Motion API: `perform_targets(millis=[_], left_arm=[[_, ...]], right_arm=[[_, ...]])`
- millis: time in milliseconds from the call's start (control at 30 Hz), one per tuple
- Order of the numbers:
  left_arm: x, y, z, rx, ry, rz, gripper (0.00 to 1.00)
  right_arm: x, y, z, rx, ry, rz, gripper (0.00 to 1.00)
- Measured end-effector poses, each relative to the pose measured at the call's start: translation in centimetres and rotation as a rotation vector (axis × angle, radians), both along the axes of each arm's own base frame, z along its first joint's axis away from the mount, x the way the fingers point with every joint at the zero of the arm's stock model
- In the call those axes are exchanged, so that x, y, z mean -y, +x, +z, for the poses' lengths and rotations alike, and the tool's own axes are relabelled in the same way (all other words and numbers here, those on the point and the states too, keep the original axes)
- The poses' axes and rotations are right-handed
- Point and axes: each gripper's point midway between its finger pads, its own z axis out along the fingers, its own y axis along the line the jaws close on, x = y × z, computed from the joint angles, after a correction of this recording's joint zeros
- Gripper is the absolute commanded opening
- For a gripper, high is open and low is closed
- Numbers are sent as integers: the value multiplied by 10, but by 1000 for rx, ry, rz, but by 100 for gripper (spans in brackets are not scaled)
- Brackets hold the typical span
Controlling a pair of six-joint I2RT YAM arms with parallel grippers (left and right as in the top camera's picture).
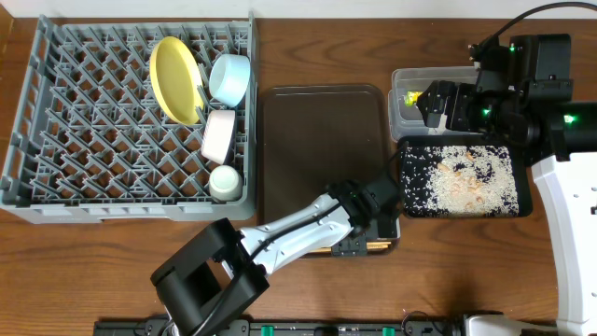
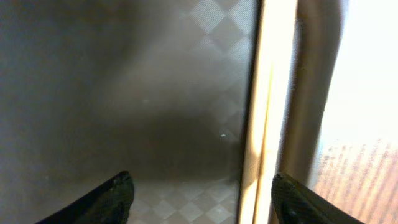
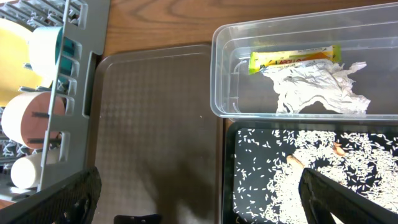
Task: Sort waste into correct bins and load items into the dishwasher
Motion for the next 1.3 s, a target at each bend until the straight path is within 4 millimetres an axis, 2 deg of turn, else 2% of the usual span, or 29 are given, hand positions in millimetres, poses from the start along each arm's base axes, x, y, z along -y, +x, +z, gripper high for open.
perform_targets(millis=[133, 767, 867, 967, 1300], left_arm=[[4, -6, 0, -7, -3, -31, 85], [10, -7, -3, -14, -23, -39, 84], [14, -2, -5, 8, -33, -38, 84], [14, 3, -17, 22, -10, -37, 83], [15, 7, -16, 44, -8, -39, 82]], right_arm=[[0, 0, 0, 0, 0, 0, 99], [0, 0, 0, 0, 0, 0, 99], [0, 0, 0, 0, 0, 0, 99], [0, 0, 0, 0, 0, 0, 99], [0, 0, 0, 0, 0, 0, 99]])
